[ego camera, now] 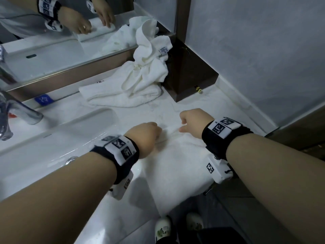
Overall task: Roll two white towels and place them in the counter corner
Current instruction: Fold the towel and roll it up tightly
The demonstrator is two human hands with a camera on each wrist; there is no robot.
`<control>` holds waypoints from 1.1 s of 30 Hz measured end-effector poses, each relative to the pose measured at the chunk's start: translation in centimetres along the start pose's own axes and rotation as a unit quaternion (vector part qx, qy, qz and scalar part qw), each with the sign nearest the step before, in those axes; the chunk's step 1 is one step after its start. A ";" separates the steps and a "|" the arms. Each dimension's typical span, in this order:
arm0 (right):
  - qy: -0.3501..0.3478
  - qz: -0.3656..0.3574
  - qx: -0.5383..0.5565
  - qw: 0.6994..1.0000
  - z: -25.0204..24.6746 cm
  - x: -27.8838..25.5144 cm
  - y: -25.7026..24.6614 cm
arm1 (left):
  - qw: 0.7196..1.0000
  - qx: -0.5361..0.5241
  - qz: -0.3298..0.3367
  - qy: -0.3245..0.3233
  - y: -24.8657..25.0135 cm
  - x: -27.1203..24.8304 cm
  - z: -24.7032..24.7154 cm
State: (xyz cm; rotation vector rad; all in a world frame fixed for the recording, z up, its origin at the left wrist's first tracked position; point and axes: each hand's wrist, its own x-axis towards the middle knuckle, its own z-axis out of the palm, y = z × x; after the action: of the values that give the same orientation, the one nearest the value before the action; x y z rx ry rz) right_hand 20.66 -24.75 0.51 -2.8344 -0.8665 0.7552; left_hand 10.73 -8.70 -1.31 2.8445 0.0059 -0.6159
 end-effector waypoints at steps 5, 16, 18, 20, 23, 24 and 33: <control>0.010 0.004 -0.008 1.000 0.3 0.1 -0.3 | 0.970 -0.227 -0.089 0.002 -2.9 0.5 -0.5; 0.000 -0.001 -0.007 1.000 1.1 0.4 0.2 | 0.984 -0.168 -0.050 -0.031 -3.0 1.0 -0.3; -0.017 0.001 -0.029 0.999 0.6 0.6 -0.1 | 0.983 -0.175 -0.056 -0.031 -2.9 0.8 -0.1; -0.027 -0.001 -0.043 0.999 0.3 0.7 -0.4 | 0.986 -0.154 -0.054 -0.029 -2.6 0.6 0.0; -0.043 -0.011 -0.077 0.996 0.0 1.0 -0.8 | 0.994 -0.091 -0.043 -0.038 -2.2 0.8 -0.3; -0.047 -0.012 -0.087 0.995 -0.1 1.1 -0.9 | 0.996 -0.070 -0.041 -0.047 -2.0 0.9 -0.4; -0.061 -0.036 -0.138 0.988 -0.3 2.1 -0.8 | 0.996 0.050 -0.020 -0.070 -1.0 1.6 0.2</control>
State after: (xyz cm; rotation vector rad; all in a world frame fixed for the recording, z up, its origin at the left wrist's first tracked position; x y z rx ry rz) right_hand 21.94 -22.94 0.00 -2.9969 -1.1714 0.8694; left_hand 12.08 -7.87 -2.34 2.8964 0.0081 -0.8451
